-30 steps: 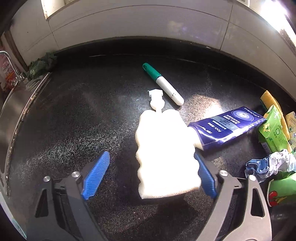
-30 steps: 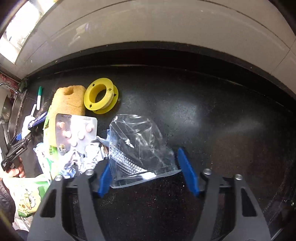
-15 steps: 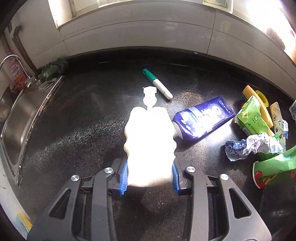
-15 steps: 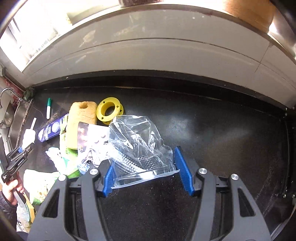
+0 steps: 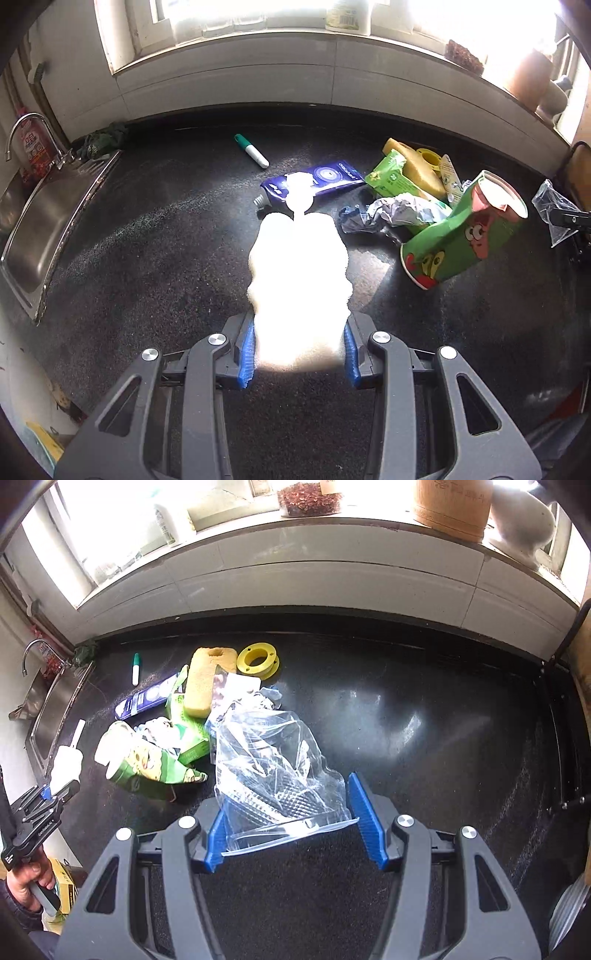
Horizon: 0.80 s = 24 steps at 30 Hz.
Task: Collect trash
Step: 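Carry the white foam and clear plastic bag over the trash bin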
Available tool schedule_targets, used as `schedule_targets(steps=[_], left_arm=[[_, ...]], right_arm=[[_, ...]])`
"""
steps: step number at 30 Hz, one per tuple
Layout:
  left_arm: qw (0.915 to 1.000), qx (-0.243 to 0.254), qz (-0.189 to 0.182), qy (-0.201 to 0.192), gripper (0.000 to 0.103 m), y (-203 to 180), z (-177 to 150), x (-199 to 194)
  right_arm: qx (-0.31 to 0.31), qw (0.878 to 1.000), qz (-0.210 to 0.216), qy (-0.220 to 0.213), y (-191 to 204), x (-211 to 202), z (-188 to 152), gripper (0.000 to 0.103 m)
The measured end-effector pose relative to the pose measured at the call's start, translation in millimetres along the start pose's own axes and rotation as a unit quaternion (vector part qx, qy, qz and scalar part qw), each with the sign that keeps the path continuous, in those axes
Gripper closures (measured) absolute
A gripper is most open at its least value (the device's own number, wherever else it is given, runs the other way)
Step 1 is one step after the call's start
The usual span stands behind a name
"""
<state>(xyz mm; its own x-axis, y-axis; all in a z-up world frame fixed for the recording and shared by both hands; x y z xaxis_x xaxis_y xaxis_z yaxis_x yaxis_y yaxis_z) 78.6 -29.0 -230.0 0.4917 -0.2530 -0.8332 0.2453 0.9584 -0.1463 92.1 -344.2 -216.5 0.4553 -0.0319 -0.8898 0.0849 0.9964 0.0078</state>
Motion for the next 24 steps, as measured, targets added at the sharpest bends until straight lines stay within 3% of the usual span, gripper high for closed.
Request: schedule_targets(steps=[7,14,19,24], left_arm=[[0.9999,0.012,-0.005,-0.007,0.066,-11.0,-7.8,-14.8],[0.9994,-0.010,0.000,-0.033,0.066,3.6,-1.7,-45.2],[0.9977,-0.034,0.013,-0.057,0.066,29.2,-3.5,-80.7],[0.9936,-0.071,0.042,-0.076,0.066,72.9,-24.4,-124.3]], right_arm=[[-0.001,1.000,-0.001,-0.004,0.4,-16.2,-19.7,0.045],[-0.019,0.999,0.004,-0.028,17.6,-43.3,-14.2,0.045],[-0.065,0.995,0.033,-0.065,68.6,-77.2,6.1,0.044],[-0.134,0.983,0.075,-0.102,150.6,-108.1,20.4,0.044]])
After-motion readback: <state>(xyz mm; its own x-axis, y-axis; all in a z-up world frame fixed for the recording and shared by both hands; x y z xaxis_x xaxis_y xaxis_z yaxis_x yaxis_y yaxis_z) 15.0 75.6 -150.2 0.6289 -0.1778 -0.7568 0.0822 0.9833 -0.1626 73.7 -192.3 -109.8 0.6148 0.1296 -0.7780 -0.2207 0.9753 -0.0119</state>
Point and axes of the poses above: each gripper's, at about its wrist camera, not at the fingertips, and x roughly the way its jaws point, y to its left, z to its top, the point moved 9 cm from there along x, roughly the way its jaws point, and after that the axes turned 11 degrees about -z, right-handed, at the moved point
